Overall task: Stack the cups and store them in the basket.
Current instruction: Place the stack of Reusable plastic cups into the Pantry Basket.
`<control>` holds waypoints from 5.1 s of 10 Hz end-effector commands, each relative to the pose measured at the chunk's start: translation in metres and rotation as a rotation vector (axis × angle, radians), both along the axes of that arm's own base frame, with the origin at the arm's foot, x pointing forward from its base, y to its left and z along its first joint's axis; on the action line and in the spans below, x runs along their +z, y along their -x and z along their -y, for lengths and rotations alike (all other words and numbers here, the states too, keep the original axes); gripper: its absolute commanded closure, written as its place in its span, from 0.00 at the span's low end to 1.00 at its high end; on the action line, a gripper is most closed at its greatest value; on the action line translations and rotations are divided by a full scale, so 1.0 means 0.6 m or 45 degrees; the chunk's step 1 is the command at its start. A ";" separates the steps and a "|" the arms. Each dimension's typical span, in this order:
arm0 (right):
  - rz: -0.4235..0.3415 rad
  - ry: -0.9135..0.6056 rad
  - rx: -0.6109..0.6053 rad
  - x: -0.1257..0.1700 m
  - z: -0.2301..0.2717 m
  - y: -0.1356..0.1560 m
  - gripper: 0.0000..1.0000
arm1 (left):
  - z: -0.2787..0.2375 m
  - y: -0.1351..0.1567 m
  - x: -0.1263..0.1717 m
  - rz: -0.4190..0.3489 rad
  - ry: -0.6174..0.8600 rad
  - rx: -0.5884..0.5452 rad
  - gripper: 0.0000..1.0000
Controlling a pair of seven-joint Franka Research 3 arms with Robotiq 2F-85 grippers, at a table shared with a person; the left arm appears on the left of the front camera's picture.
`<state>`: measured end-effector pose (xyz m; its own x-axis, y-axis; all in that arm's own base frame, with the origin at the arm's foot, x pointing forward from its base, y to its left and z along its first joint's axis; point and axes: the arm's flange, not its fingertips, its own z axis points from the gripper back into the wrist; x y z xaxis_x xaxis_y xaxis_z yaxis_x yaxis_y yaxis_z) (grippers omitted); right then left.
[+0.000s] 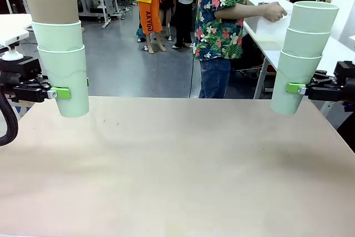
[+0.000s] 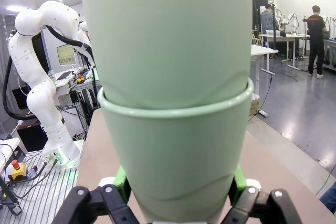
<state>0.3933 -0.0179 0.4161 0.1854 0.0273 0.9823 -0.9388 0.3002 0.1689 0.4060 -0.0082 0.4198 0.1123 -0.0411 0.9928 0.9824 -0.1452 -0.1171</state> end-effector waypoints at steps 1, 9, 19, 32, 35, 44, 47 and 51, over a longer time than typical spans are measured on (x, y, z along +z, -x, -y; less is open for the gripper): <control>0.016 0.007 0.003 0.007 0.001 -0.004 0.13 | 0.000 0.002 0.007 0.009 0.007 -0.003 0.16; 0.016 0.007 0.003 0.007 0.001 -0.004 0.13 | 0.000 0.002 0.007 0.009 0.007 -0.003 0.16; 0.016 0.007 0.003 0.007 0.001 -0.004 0.13 | 0.000 0.002 0.007 0.009 0.007 -0.003 0.16; 0.016 0.007 0.003 0.007 0.001 -0.004 0.13 | 0.000 0.002 0.007 0.009 0.007 -0.003 0.16; 0.016 0.007 0.003 0.007 0.001 -0.004 0.13 | 0.000 0.002 0.007 0.009 0.007 -0.003 0.16; 0.016 0.007 0.003 0.007 0.001 -0.004 0.13 | 0.000 0.002 0.007 0.009 0.007 -0.003 0.16; 0.016 0.007 0.003 0.007 0.001 -0.004 0.13 | 0.000 0.002 0.007 0.009 0.007 -0.003 0.16; 0.016 0.007 0.003 0.007 0.001 -0.004 0.13 | 0.000 0.002 0.007 0.009 0.007 -0.003 0.16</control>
<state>0.3933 -0.0179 0.4161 0.1855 0.0273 0.9823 -0.9388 0.3002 0.1689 0.4060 -0.0082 0.4198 0.1123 -0.0411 0.9928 0.9824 -0.1452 -0.1171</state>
